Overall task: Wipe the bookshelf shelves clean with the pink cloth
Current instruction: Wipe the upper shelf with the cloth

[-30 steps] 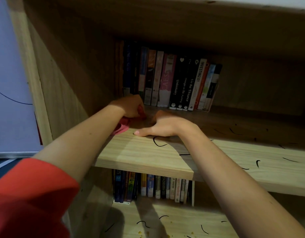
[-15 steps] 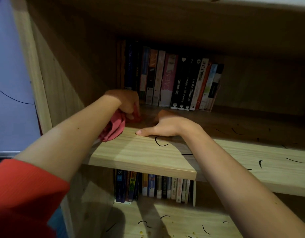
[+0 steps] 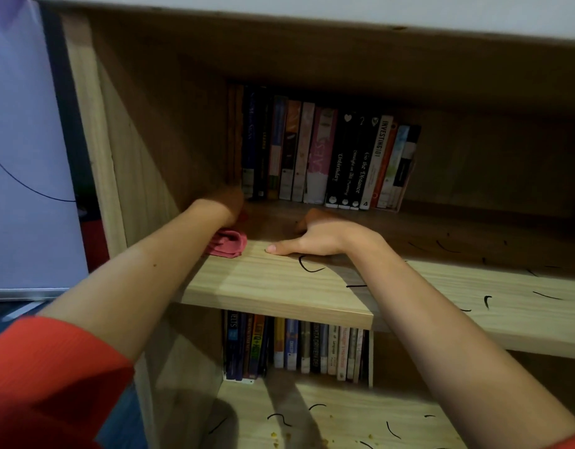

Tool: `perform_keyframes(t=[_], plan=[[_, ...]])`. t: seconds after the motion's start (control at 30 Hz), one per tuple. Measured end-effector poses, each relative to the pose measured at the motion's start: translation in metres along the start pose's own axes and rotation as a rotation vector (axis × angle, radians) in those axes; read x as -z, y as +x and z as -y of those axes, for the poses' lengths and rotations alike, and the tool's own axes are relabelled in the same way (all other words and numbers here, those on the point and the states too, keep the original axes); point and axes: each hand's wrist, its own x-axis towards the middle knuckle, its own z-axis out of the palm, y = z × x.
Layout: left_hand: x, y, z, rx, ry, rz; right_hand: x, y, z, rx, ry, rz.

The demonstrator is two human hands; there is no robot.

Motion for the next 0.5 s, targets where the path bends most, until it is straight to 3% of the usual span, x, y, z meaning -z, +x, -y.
perform_keyframes(t=[0.17, 0.37, 0.5], plan=[[-0.011, -0.009, -0.012, 0.027, 0.047, -0.056, 0.002, -0.001, 0.003, -0.020, -0.038, 0.045], [-0.012, 0.004, -0.024, -0.049, -0.103, -0.035, 0.015, -0.009, -0.011, -0.131, -0.104, 0.199], [-0.013, 0.016, -0.037, -0.146, -0.191, -0.009, 0.015, -0.006, -0.019, -0.185, 0.064, 0.168]])
